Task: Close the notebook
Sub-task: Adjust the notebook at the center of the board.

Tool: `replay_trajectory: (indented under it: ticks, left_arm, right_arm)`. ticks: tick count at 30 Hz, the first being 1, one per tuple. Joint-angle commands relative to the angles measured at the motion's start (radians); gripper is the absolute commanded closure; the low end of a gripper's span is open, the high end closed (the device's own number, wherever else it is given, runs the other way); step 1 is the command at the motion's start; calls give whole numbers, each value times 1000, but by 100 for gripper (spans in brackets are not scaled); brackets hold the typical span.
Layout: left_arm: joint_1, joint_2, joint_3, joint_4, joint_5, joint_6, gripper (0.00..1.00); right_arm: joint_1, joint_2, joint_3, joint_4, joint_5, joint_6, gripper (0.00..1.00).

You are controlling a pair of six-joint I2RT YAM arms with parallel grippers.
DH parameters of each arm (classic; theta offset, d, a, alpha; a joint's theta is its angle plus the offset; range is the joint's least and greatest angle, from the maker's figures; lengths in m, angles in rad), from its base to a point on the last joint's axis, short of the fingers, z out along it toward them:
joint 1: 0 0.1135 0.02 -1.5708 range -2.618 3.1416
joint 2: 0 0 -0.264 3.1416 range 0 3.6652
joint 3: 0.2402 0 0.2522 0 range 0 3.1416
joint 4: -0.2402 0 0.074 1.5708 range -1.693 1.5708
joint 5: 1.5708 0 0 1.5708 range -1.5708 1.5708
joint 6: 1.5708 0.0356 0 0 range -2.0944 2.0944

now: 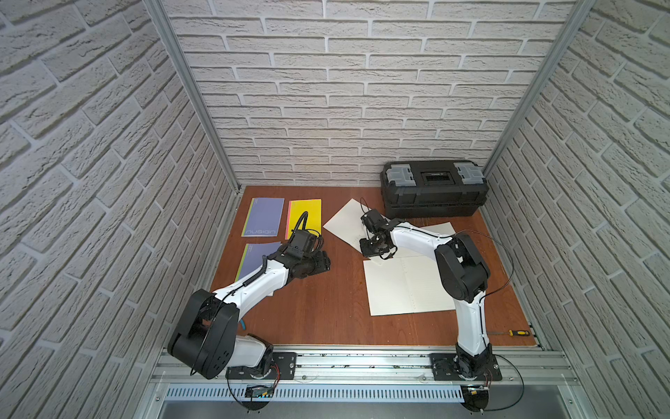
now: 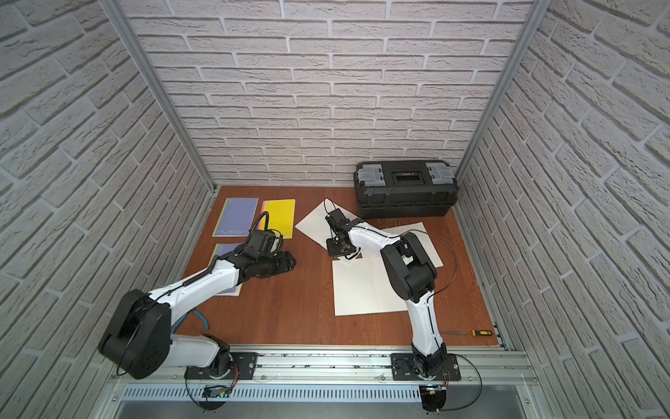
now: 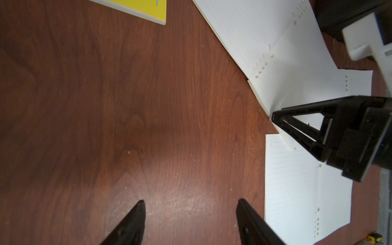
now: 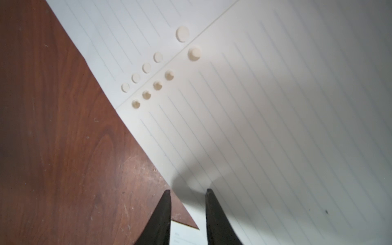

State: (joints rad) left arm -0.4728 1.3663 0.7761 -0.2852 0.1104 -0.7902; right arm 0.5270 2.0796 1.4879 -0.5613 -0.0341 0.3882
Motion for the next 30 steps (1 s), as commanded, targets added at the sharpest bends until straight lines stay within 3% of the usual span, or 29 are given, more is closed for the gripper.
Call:
replay_trajectory:
  ticks: [1,30]
  left_arm:
    - [-6,-19,-17,24,-3,-11,32]
    - [-7,-4,-19,33,18,-14,30]
  right_arm:
    - [-6,-38,-68,-57,31,9,71]
    - [-117,-237,-354,5,13,20,73]
